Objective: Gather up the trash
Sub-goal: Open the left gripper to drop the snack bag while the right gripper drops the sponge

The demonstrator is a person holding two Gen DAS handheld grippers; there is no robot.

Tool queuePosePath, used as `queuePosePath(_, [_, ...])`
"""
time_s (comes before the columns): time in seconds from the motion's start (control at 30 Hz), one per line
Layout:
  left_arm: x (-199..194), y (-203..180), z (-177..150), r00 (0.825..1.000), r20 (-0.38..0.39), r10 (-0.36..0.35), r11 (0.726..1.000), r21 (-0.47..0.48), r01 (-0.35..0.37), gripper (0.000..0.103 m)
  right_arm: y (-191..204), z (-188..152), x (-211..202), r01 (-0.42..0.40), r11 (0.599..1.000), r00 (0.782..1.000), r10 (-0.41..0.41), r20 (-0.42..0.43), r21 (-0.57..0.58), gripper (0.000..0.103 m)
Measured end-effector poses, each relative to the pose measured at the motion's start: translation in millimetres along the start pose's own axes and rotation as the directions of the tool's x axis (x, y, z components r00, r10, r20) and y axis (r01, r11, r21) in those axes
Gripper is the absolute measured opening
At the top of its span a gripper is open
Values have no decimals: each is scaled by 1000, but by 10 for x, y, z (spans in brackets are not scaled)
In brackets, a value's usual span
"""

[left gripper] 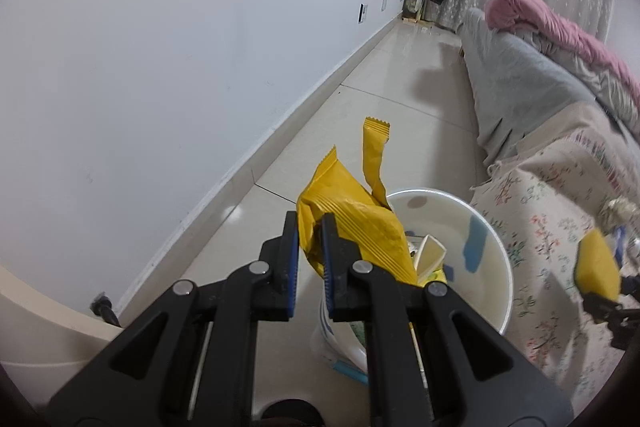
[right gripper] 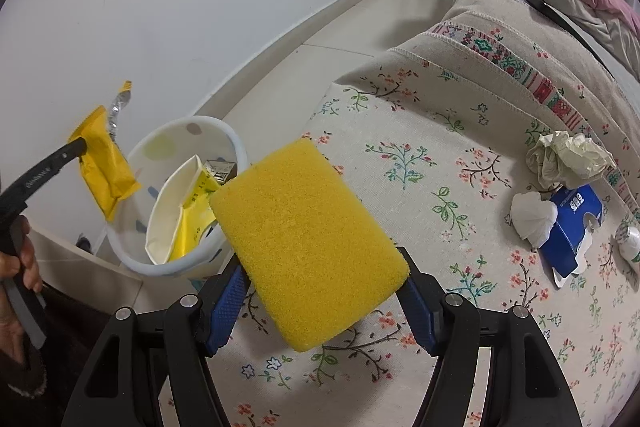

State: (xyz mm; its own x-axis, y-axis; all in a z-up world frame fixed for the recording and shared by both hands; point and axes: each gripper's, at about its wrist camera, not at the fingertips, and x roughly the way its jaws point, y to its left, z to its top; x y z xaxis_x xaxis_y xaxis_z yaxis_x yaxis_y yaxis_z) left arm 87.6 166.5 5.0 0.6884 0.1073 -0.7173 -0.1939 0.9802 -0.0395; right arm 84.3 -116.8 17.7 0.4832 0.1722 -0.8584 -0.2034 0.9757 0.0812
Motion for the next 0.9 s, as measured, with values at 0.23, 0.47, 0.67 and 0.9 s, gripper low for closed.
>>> queuePosePath(0.23, [52, -134, -28, 996, 45, 70, 993, 95, -74, 12, 49, 12, -40, -5, 1000, 1000, 5, 11, -14, 71])
queuePosePath(0.47, [65, -161, -70, 998, 37, 53, 987, 147, -58, 13, 92, 12, -89, -9, 1000, 1000, 9, 23, -21, 72])
queuePosePath(0.67, [24, -75, -80, 998, 12, 55, 993, 104, -56, 71, 157, 24, -97, -8, 1000, 1000, 9, 27, -30, 72])
queuePosePath(0.9, [-103, 86, -106, 998, -40, 46, 998, 33, -45, 86, 421, 116, -21, -23, 998, 999, 25, 38, -56, 72])
